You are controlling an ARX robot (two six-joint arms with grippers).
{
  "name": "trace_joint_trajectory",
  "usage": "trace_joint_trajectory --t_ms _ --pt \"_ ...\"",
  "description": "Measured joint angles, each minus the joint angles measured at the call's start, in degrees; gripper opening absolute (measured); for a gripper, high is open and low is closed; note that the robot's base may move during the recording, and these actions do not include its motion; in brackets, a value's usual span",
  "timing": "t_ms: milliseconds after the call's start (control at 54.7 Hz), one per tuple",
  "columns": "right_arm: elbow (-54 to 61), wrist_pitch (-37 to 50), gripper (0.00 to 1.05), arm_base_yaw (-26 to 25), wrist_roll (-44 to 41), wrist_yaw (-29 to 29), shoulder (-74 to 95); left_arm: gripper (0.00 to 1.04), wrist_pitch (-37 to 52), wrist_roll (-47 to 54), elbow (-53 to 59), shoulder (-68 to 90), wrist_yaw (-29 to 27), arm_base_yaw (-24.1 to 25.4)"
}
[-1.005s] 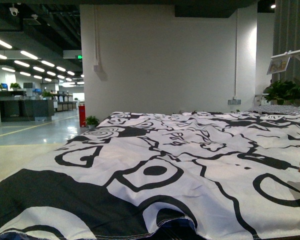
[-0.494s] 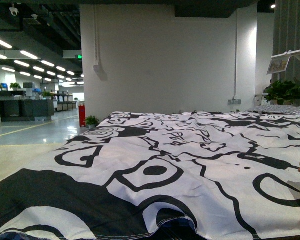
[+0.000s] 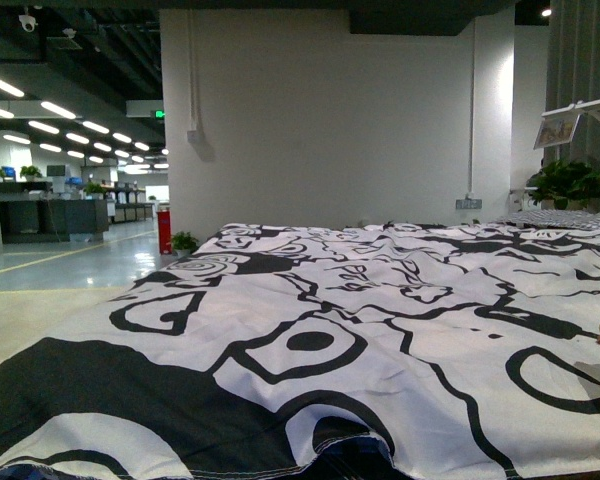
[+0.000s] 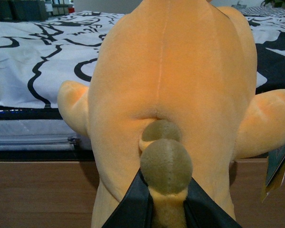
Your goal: Put away toys
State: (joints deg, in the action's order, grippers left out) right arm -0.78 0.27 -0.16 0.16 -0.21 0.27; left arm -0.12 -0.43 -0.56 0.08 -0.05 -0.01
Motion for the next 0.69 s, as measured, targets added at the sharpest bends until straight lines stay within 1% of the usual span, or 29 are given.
trace_joint_trajectory --t_ms 329,695 --pt "0.0 -0.02 0.09 0.15 0.0 -0.46 0.0 0.99 0.0 0.0 0.0 0.0 -0.22 0.02" --pt "0.0 -0.48 0.09 0.17 0.0 0.44 0.04 0.99 0.0 0.0 0.0 0.0 -0.02 0.0"
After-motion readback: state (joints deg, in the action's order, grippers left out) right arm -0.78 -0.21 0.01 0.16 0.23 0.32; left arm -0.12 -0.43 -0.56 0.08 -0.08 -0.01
